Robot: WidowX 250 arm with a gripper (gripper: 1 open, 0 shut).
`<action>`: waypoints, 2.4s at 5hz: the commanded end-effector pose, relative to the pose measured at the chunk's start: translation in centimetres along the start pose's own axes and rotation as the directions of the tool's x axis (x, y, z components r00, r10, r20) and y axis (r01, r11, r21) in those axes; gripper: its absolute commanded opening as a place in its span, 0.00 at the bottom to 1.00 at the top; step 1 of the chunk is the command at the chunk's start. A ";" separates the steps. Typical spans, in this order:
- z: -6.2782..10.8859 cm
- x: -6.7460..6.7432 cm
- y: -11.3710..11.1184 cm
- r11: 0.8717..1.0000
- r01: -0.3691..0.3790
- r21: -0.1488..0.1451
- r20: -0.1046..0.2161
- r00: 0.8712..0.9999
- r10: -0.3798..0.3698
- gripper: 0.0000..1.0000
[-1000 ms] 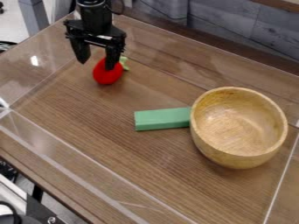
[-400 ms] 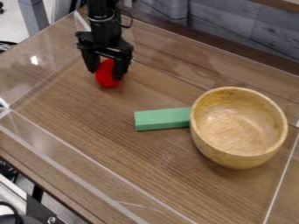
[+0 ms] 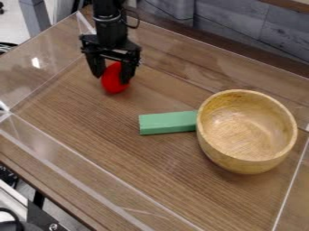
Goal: Move the red fruit to the right
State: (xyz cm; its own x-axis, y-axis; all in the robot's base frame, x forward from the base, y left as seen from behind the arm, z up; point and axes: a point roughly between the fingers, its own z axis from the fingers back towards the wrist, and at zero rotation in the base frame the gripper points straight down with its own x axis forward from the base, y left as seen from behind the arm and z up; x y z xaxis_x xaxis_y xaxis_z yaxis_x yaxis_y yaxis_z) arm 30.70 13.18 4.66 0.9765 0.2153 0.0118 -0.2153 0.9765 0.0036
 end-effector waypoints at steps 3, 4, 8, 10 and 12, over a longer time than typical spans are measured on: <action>4.2 1.3 1.3 1.000 -0.021 0.016 0.083 0.996 0.019 0.00; 6.9 1.1 0.3 0.997 -0.081 -0.009 0.097 0.992 0.082 0.00; 9.7 3.9 -13.2 0.986 0.129 -0.107 0.115 0.986 -0.117 0.00; 7.7 3.1 -17.7 0.980 0.169 -0.104 0.101 0.982 -0.159 0.00; 3.9 2.5 -18.4 0.983 0.160 -0.087 0.095 0.984 -0.152 0.00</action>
State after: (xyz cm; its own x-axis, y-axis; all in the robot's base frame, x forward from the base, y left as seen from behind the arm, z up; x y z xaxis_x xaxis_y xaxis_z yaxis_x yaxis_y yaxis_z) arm 36.52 -4.13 7.03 0.9961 0.0659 0.0593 -0.0612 0.9950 -0.0784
